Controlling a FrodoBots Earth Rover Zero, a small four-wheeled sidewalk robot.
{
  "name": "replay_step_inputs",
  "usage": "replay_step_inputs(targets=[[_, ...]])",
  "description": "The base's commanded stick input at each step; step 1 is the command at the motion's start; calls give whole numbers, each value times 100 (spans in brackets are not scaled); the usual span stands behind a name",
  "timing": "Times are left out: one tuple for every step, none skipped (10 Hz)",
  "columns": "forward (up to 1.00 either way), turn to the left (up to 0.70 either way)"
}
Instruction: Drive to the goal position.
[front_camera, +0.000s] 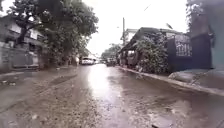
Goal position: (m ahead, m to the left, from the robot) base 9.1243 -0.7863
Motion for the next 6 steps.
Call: replay_step_inputs(targets=[[100,0],[100,0],[100,0],[100,0],[100,22],[100,27]])
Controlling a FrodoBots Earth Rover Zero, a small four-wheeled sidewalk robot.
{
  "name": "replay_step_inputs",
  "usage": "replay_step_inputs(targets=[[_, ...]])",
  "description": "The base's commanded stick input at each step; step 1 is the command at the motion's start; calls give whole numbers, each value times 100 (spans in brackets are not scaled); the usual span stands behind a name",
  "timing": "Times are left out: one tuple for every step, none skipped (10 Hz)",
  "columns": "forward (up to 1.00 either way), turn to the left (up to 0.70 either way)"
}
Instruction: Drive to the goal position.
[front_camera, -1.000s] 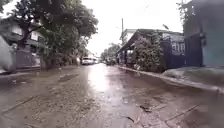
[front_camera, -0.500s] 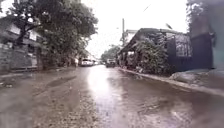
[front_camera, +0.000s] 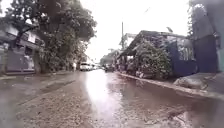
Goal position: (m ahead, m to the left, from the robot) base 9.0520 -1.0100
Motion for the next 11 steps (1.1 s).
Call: replay_step_inputs(targets=[[100,27],[100,27],[100,6],[100,0],[100,0],[100,0],[100,0],[100,0],[100,0],[100,0],[100,0]])
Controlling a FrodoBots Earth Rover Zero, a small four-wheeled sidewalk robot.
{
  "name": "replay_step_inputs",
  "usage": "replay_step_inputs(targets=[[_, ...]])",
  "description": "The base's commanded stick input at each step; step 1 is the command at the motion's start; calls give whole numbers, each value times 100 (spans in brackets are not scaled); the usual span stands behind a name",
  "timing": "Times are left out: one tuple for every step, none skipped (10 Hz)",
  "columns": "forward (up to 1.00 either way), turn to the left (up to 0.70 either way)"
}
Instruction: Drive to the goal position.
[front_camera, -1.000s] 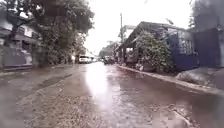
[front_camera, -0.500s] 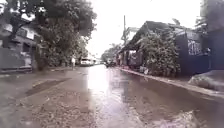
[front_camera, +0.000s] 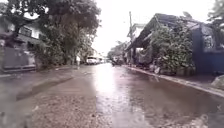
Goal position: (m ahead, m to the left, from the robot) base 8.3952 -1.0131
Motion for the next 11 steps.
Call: replay_step_inputs(targets=[[100,0],[100,10],[100,21],[100,0],[100,10],[100,16],[100,5],[100,27],[100,23],[100,0],[100,0]])
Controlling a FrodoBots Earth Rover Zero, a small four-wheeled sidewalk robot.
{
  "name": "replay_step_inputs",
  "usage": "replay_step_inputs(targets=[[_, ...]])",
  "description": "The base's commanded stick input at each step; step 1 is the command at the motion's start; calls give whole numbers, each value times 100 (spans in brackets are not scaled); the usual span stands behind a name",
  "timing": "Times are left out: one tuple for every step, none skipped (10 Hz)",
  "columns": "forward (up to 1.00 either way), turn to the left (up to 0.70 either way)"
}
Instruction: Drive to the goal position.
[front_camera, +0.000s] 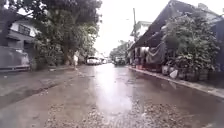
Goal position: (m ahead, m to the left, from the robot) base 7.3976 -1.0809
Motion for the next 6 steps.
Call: replay_step_inputs(targets=[[100,0],[100,0],[100,9],[100,26],[100,9],[100,20]])
